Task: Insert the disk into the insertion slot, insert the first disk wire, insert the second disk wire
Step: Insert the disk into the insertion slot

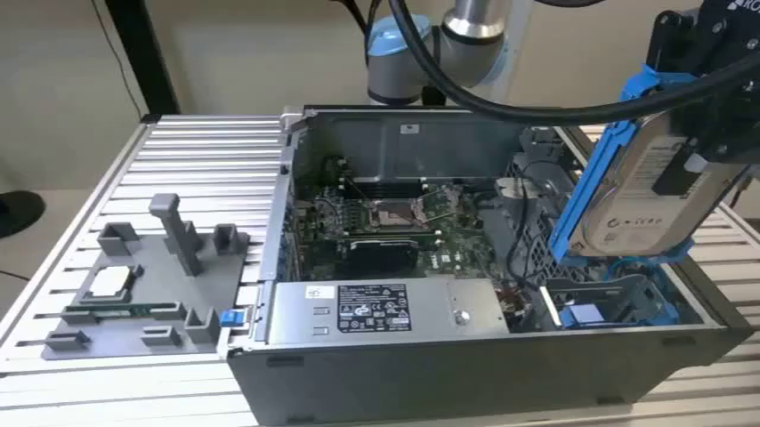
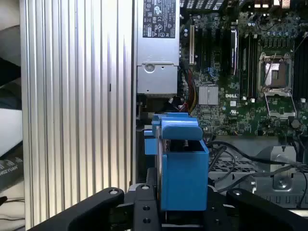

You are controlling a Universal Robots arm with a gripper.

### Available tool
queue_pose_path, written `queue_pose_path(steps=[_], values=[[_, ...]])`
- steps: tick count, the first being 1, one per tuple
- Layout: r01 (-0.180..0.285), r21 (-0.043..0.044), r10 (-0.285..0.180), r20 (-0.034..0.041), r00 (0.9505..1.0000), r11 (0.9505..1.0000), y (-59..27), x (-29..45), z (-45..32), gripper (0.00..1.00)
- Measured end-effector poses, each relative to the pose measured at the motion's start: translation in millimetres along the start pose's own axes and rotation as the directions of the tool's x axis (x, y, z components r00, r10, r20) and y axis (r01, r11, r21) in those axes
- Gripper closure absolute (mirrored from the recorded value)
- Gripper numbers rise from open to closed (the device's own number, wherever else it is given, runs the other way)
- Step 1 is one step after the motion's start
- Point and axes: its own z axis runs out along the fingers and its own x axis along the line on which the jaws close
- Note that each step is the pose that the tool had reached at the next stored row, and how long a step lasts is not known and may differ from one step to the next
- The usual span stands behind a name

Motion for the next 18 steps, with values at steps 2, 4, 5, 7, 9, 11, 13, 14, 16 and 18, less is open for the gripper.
queue_pose_path(steps=[2, 4, 5, 7, 9, 11, 13, 14, 16, 18], values=[[0.000, 0.0000, 0.000, 0.0000, 1.0000, 1.0000, 0.0, 0.0, 0.0, 1.00], [0.000, 0.0000, 0.000, 0.0000, 1.0000, 1.0000, 0.0, 0.0, 0.0, 1.00], [0.000, 0.0000, 0.000, 0.0000, 1.0000, 1.0000, 0.0, 0.0, 0.0, 1.00], [0.000, 0.0000, 0.000, 0.0000, 1.0000, 1.0000, 0.0, 0.0, 0.3, 1.00], [0.000, 0.0014, 0.000, 0.0000, 1.0000, 1.0000, -0.3, 0.0, 1.0, 1.00], [0.000, 0.0025, 0.000, -0.0003, 1.0000, 1.0000, -1.3, -0.1, 1.7, 1.00], [0.000, 0.0033, 0.000, 0.0000, 1.0000, 1.0000, -2.7, -0.1, 2.7, 1.00], [0.000, 0.0035, 0.000, 0.0000, 1.0000, 1.0000, -3.4, -0.1, 3.2, 1.00], [0.000, 0.0036, 0.000, 0.0000, 1.0000, 1.0000, -5.1, -0.1, 4.1, 1.00], [0.000, 0.0036, 0.000, -0.0002, 1.0000, 1.0000, -6.8, -0.2, 4.8, 1.00]])
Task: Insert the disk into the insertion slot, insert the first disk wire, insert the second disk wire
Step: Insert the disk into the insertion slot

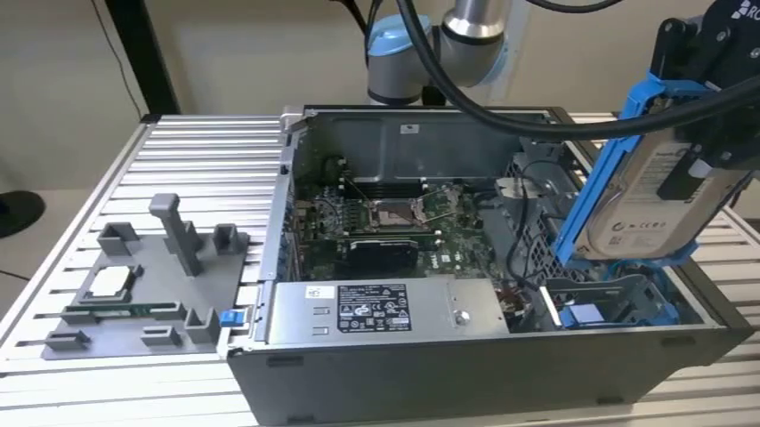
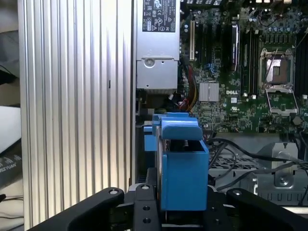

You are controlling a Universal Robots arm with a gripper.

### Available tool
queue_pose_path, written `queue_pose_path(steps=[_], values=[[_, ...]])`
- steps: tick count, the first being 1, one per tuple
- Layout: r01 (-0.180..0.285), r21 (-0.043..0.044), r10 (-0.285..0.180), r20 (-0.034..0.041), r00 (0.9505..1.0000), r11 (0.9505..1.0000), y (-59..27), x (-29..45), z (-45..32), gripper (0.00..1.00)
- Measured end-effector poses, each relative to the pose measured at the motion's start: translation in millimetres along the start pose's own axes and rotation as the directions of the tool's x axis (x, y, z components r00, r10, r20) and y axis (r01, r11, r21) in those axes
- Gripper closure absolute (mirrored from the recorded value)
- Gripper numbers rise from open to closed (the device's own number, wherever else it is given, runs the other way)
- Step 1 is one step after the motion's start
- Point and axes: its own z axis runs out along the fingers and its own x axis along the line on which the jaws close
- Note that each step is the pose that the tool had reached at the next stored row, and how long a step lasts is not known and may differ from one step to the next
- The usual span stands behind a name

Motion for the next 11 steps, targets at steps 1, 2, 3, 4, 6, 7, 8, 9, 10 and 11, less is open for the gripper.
queue_pose_path(steps=[1, 2, 3, 4, 6, 7, 8, 9, 10, 11], values=[[0.000, 0.0000, 0.000, 0.0001, 1.0000, 1.0000, -0.7, 0.0, 0.4, 1.00], [0.000, 0.0000, 0.000, 0.0001, 1.0000, 1.0000, -1.3, 0.0, 0.7, 1.00], [0.000, 0.0000, 0.000, 0.0002, 1.0000, 1.0000, -1.8, 0.0, 1.1, 1.00], [0.000, 0.0000, 0.000, 0.0003, 1.0000, 1.0000, -2.3, -0.1, 1.4, 1.00], [0.000, 0.0003, 0.000, 0.0005, 1.0000, 1.0000, -2.8, -0.1, 2.0, 1.00], [0.000, 0.0011, 0.000, 0.0011, 1.0000, 1.0000, -2.8, -0.1, 2.4, 1.00], [0.000, 0.0017, 0.000, 0.0018, 1.0000, 1.0000, -2.9, -0.1, 2.9, 1.00], [0.000, 0.0024, 0.000, 0.0027, 1.0000, 1.0000, -3.0, -0.1, 3.4, 1.00], [0.000, 0.0026, 0.000, 0.0037, 1.0000, 1.0000, -3.0, 0.0, 4.2, 1.00], [0.000, 0.0027, 0.000, 0.0048, 1.0000, 1.0000, -3.1, -0.1, 5.3, 1.00]])
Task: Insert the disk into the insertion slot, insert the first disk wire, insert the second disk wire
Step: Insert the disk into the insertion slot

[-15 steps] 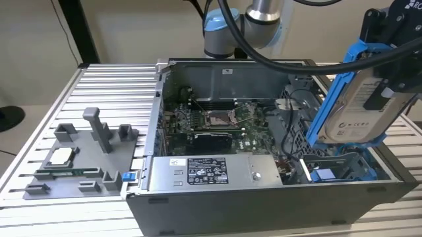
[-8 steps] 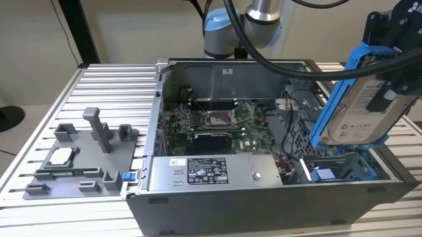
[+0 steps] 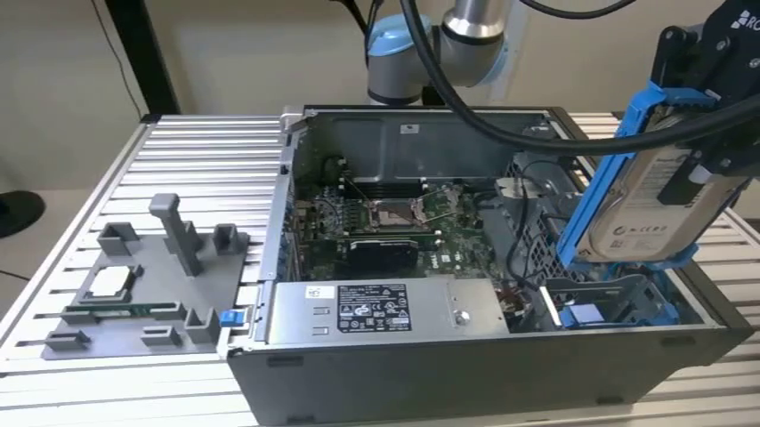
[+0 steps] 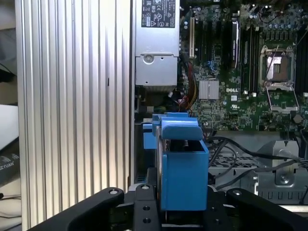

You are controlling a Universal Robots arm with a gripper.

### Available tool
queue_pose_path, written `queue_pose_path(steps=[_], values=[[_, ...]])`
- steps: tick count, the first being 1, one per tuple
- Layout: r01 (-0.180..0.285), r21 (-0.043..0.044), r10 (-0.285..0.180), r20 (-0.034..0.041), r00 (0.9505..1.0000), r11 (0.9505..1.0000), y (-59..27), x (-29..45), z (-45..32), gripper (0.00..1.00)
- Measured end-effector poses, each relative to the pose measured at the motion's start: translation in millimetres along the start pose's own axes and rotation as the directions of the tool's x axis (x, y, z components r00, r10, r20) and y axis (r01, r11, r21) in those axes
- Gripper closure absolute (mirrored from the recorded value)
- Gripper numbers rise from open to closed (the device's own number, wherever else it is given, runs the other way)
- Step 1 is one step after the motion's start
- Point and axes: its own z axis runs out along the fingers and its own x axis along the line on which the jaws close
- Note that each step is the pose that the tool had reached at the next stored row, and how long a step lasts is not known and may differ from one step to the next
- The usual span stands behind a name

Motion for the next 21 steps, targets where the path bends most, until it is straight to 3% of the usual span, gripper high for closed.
queue_pose_path(steps=[12, 21], values=[[0.000, 0.0000, 0.000, 0.0007, 1.0000, 1.0000, -0.2, 0.0, 2.5, 1.00], [0.000, -0.0001, 0.000, 0.0115, 0.9999, 1.0000, -1.7, 0.0, 10.1, 1.00]])
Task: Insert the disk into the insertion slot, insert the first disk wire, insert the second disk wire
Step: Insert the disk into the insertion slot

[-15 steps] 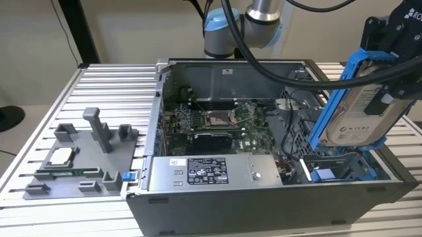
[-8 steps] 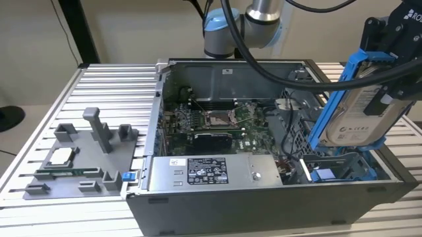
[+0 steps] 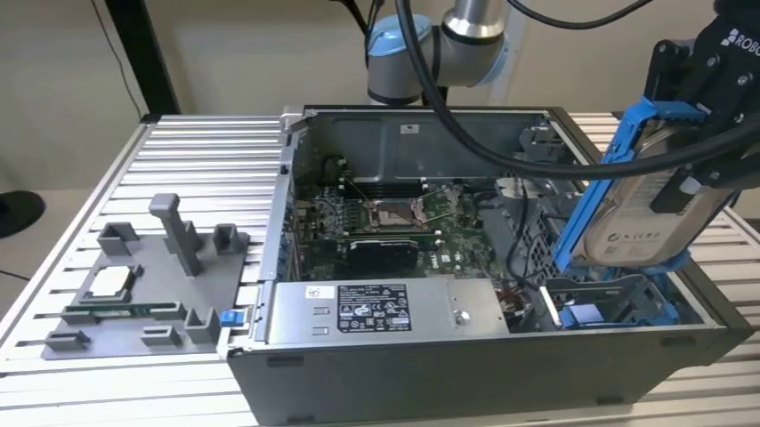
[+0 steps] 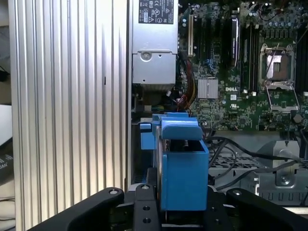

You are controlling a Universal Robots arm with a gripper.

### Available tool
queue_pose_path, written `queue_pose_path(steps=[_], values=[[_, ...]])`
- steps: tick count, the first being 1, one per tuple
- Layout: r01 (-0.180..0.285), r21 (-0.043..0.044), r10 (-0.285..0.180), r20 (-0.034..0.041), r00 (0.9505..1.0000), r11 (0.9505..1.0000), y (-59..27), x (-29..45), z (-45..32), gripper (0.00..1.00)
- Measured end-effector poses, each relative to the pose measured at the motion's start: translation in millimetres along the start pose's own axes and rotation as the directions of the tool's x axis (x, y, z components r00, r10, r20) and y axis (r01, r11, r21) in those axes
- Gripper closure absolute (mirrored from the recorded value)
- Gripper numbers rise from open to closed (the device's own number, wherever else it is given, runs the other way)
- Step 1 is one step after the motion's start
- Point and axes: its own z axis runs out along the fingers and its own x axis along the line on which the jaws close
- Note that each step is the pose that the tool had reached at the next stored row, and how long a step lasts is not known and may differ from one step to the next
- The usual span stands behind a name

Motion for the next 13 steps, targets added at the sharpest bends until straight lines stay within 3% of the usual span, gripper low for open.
queue_pose_path(steps=[8, 13], values=[[0.001, -0.0006, -0.001, 0.0315, 0.9995, 1.0000, -3.4, 2.1, 9.7, 1.00], [0.001, -0.0008, -0.001, 0.0399, 0.9992, 1.0000, -6.8, 4.3, 15.0, 1.00]])
